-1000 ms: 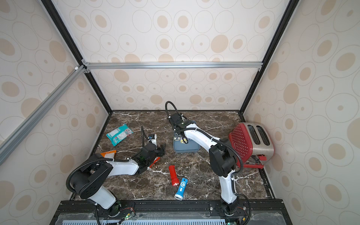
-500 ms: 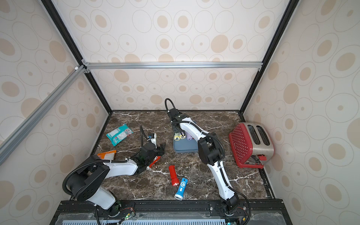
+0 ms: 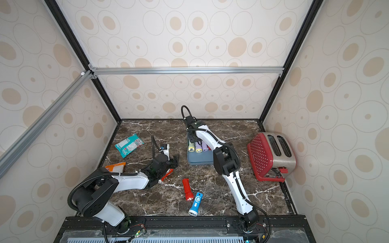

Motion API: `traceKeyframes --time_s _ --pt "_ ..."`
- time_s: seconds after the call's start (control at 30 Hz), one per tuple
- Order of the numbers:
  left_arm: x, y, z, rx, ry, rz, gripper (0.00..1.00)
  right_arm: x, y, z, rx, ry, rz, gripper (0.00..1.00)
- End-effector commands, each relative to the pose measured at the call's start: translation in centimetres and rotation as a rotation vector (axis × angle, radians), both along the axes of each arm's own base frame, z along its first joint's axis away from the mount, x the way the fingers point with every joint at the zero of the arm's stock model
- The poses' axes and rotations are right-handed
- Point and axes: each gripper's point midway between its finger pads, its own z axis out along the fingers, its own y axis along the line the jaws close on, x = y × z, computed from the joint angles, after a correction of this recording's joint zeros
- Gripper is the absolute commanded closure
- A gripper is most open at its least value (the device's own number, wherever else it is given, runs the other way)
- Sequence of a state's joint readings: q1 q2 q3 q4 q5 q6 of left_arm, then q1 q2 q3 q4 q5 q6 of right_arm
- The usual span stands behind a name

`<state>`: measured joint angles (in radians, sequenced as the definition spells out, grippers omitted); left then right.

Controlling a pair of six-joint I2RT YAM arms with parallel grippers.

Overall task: Put the flashlights into the storage boxes
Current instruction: Place the flashlight at the storage box, then pick up the flashlight from the center of the board.

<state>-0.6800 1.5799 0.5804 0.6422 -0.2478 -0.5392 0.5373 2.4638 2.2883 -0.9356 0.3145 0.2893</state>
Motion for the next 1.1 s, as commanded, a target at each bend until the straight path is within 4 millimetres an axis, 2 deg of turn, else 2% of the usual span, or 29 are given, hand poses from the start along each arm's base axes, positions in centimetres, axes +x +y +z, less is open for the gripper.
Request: traceKeyframes --time_s 0.0,0.1,0.27,0.37,0.47,0.57,0.7,0.8,0.87,0.93,1.0,1.07 --pt "0.8 -0.5 1.0 -0.019 -0.019 -0.006 0.30 -1.8 -0.7 3.1 0.007 0.012 -0.002 0.42" --pt "0.8 -0.5 0.7 -0.019 -0.012 -0.005 0.30 -3.4 -1.1 4.9 0.037 0.018 -0.016 0.42" --pt "0.7 -0.7 0.7 -0.027 -0.011 -0.010 0.30 -8.1 -3.1 7.2 0.072 -0.009 -0.034 0.42" --pt "0.8 -0.6 0.6 -0.023 -0.009 -0.004 0.30 -11.6 -6.5 8.8 0.042 -0.076 -0.074 0.42" --pt "0.8 -0.7 0.5 -0.031 -0.002 -0.009 0.29 -15.6 -11.1 9.4 -0.032 -0.156 -0.139 0.42" --pt "0.8 -0.8 0.7 -0.030 -0.004 -0.012 0.29 -19.8 -15.3 8.4 -0.087 -0.190 -0.196 0.42" --pt "0.9 -0.6 0.5 -0.014 0.000 -0.003 0.29 -24.0 -18.1 6.2 -0.080 -0.181 -0.234 0.41" --pt "0.9 -0.7 0.7 -0.010 0.005 -0.010 0.28 -25.9 -18.9 4.7 -0.060 -0.159 -0.259 0.41" --pt "0.8 -0.5 1.6 -0.003 0.015 -0.002 0.27 -26.6 -19.1 3.9 -0.043 -0.149 -0.277 0.41" --pt "0.4 0.0 2.9 -0.020 -0.012 0.014 0.26 -27.0 -18.9 2.7 -0.012 -0.138 -0.280 0.41" --pt "0.0 0.8 3.8 -0.059 -0.020 0.045 0.20 -27.3 -18.3 1.7 0.027 -0.127 -0.270 0.41" --pt "-0.3 0.4 4.5 -0.112 0.023 0.044 0.20 -27.4 -18.2 0.9 0.037 -0.127 -0.264 0.41"
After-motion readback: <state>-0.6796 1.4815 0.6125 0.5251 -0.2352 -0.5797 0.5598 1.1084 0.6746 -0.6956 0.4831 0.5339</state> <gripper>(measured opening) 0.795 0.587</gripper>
